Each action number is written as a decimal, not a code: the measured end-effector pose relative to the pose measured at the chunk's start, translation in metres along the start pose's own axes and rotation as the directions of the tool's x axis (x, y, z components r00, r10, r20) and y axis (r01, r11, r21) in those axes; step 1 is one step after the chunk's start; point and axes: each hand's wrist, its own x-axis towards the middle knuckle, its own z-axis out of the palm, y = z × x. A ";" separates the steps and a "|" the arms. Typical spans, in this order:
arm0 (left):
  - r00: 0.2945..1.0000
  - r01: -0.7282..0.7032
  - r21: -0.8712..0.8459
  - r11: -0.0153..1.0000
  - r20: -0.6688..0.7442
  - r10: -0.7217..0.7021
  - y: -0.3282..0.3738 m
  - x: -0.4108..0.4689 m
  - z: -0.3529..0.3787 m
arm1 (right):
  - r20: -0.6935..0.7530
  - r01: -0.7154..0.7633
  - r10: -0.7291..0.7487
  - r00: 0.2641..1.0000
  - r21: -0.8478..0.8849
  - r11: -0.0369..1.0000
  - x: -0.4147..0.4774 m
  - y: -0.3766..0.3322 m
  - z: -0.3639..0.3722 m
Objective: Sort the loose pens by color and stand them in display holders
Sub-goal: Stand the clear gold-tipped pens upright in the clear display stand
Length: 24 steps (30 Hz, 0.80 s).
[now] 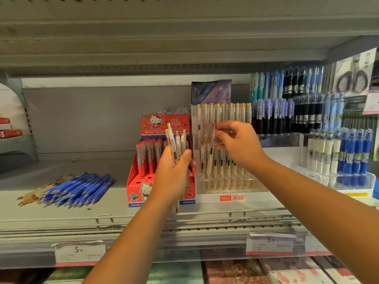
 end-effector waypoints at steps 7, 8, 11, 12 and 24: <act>1.000 0.011 -0.041 0.999 0.000 -0.011 0.000 0.000 -0.002 | 0.022 -0.035 0.036 0.999 -0.071 0.997 0.002 0.010 0.010; 1.000 0.015 -0.049 0.999 -0.002 -0.015 0.000 0.001 -0.002 | 0.028 -0.044 0.046 0.999 -0.090 0.995 0.001 0.012 0.012; 1.000 0.024 -0.060 0.998 0.015 -0.023 -0.001 0.000 -0.001 | 0.029 -0.061 0.064 0.997 -0.113 0.992 -0.004 0.019 0.016; 1.000 0.024 -0.054 0.998 0.021 -0.023 -0.001 0.000 -0.001 | 0.025 -0.066 0.069 0.997 -0.117 0.991 -0.005 0.020 0.016; 0.999 -0.042 0.041 0.998 0.004 0.042 0.000 -0.002 0.001 | 0.044 -0.035 0.048 0.998 -0.265 0.964 -0.012 0.017 0.011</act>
